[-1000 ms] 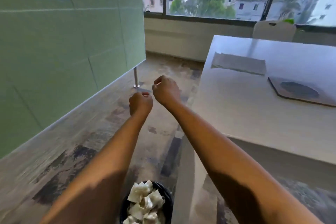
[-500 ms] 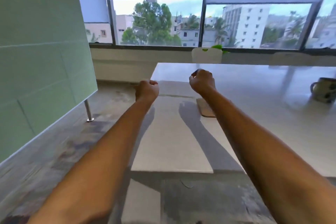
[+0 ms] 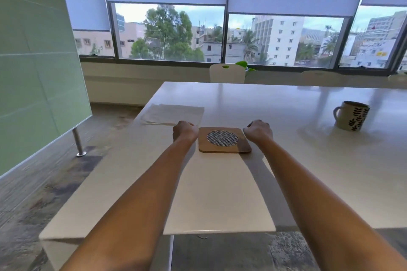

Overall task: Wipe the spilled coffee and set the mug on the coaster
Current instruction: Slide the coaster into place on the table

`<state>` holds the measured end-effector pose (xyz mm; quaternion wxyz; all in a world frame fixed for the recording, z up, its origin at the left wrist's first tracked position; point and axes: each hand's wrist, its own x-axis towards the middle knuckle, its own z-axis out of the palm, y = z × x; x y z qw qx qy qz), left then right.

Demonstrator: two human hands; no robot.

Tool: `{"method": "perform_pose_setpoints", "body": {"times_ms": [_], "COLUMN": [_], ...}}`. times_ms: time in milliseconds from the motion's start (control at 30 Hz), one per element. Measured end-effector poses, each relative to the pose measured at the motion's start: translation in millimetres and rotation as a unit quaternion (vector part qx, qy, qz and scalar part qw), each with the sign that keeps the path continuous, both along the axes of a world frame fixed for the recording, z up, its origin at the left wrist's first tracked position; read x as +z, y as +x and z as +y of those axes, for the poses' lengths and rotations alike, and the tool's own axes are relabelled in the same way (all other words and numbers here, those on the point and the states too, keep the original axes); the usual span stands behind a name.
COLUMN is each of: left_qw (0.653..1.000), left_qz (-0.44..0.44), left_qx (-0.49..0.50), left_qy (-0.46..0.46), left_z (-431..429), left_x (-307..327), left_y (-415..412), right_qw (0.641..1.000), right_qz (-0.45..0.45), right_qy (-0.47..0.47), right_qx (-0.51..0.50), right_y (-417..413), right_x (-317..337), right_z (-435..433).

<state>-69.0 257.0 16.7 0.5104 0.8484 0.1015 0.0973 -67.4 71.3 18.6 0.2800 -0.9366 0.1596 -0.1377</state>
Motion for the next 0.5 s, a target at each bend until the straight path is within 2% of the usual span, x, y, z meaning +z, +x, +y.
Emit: {"method": "perform_pose_setpoints", "body": {"times_ms": [267,400,500], "left_qw": [0.996,0.992,0.993], "left_qz": [0.061,0.096,0.094], "left_qx": [0.051,0.046,0.059], "left_qy": [0.035,0.062,0.041], "left_z": [-22,-27,-28], "left_x": [-9,-7,-7], "left_y": [6,7,10], "right_qw": [0.999,0.997,0.997], "right_qz": [0.025,0.028,0.033], "right_qy": [0.027,0.047,0.059], "right_qx": [0.037,0.05,0.046], "right_y": [8,10,11], "right_x": [-16,-22,-21], "right_z": [-12,-13,-14]}}
